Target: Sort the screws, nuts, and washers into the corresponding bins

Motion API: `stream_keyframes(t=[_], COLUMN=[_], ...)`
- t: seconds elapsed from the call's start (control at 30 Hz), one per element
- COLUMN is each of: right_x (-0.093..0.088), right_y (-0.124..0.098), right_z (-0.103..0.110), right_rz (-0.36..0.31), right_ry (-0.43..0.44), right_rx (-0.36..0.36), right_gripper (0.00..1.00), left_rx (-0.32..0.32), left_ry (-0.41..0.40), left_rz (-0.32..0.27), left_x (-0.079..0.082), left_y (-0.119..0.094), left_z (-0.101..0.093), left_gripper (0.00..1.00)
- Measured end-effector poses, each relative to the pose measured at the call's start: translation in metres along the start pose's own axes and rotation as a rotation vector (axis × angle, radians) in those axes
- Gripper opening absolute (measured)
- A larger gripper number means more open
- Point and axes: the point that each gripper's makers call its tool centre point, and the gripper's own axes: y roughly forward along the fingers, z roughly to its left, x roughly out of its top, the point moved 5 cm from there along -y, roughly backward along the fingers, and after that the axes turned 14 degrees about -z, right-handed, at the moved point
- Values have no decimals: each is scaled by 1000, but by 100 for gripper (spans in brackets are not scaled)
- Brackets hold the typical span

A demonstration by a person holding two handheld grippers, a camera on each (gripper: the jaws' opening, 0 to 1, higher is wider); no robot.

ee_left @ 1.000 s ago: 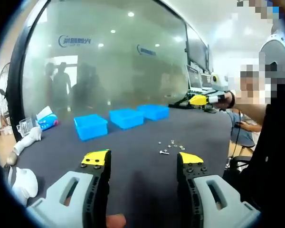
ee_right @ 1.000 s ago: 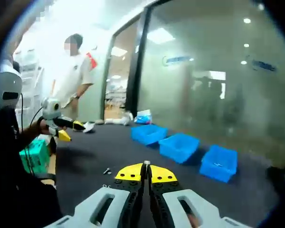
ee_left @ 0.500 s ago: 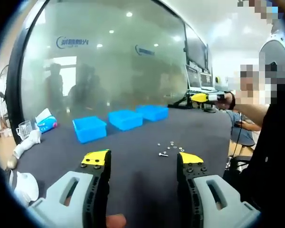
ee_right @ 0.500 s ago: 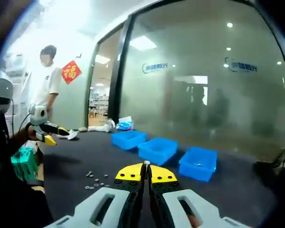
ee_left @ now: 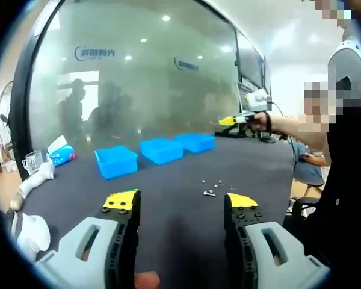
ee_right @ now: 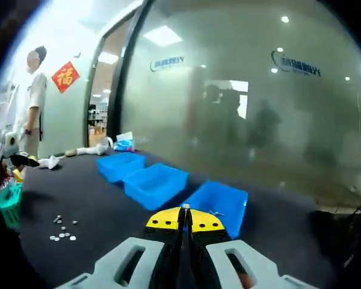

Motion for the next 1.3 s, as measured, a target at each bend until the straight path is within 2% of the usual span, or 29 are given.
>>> stream_keyframes(t=[0.2, 0.37, 0.5, 0.73, 0.8, 0.83, 0.9, 0.97, 1.03, 1.3], right_x=[-12, -18, -27, -37, -38, -38, -38, -38, -37, -26], right_y=[35, 61, 72, 76, 77, 78, 79, 79, 78, 68], right_z=[-12, -23, -27, -23, -21, -22, -22, -21, -21, -13], right_rz=[121, 164, 204, 241, 239, 237, 233, 229, 226, 192], right_ry=[-34, -37, -36, -43, -56, -64, -61, -46, -71, -61], right_rx=[0, -13, -18, -11, 11, 16, 20, 24, 23, 36], right_gripper=[1, 1, 1, 1, 3, 6, 19, 25, 25, 25], left_rx=[11, 16, 17, 27, 28, 29, 29, 31, 32, 31], left_ry=[-6, -11, -11, -10, -13, -13, -13, -14, -15, -14], left_rz=[0, -4, -4, -6, -7, -7, -6, -7, -7, -11], left_x=[-2, -3, -3, -2, -3, -3, -3, -3, -3, -2], left_y=[-2, -3, -3, -4, -4, -4, -4, -4, -5, -5], left_z=[1, 2, 2, 3, 3, 3, 3, 3, 4, 4], left_gripper=[54, 54, 54, 54, 54, 54, 54, 54, 54, 54])
